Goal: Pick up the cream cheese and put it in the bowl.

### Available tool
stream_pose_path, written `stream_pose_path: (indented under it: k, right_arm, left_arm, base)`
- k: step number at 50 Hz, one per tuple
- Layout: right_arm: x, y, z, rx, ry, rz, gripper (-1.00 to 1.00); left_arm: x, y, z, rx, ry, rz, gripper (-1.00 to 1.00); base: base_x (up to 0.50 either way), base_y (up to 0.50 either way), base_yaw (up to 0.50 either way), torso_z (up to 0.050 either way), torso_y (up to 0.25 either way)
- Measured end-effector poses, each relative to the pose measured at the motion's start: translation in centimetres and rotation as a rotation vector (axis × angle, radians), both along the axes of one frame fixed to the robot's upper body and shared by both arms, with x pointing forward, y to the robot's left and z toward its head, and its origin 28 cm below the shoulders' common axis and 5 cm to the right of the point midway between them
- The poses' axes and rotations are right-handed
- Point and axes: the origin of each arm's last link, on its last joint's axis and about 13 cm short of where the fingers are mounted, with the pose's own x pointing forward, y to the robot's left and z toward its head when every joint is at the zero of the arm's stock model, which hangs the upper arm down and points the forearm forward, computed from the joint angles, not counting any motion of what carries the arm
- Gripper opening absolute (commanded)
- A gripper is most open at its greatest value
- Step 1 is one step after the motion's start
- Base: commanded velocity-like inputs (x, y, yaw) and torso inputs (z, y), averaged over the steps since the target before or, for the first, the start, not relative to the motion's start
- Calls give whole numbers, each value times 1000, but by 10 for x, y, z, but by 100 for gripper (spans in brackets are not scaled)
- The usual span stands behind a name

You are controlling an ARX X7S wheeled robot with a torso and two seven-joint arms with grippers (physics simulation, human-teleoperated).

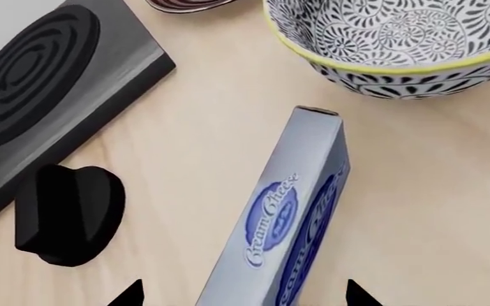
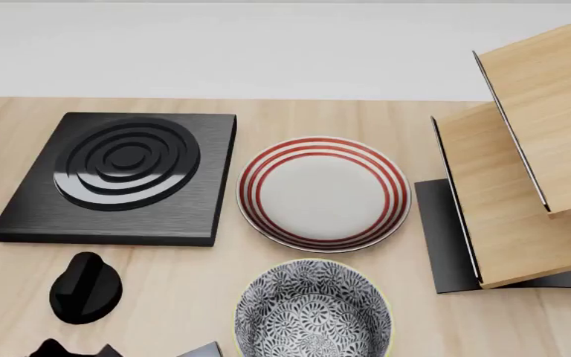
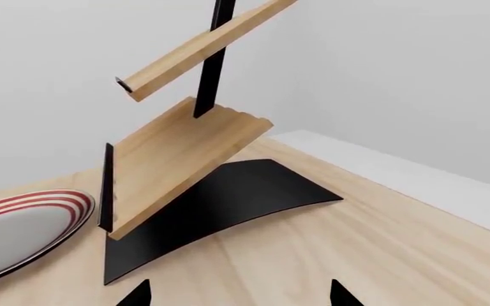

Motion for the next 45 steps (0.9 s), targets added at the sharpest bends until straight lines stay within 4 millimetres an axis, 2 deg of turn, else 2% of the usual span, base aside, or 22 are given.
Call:
stream_pose_path:
  k: [45]
  right_arm:
    - [0,0,0,-2,-3,-3,100]
  left_arm:
    - [7,2,-19,7,36,18,100]
  base:
    - [0,0,0,0,0]
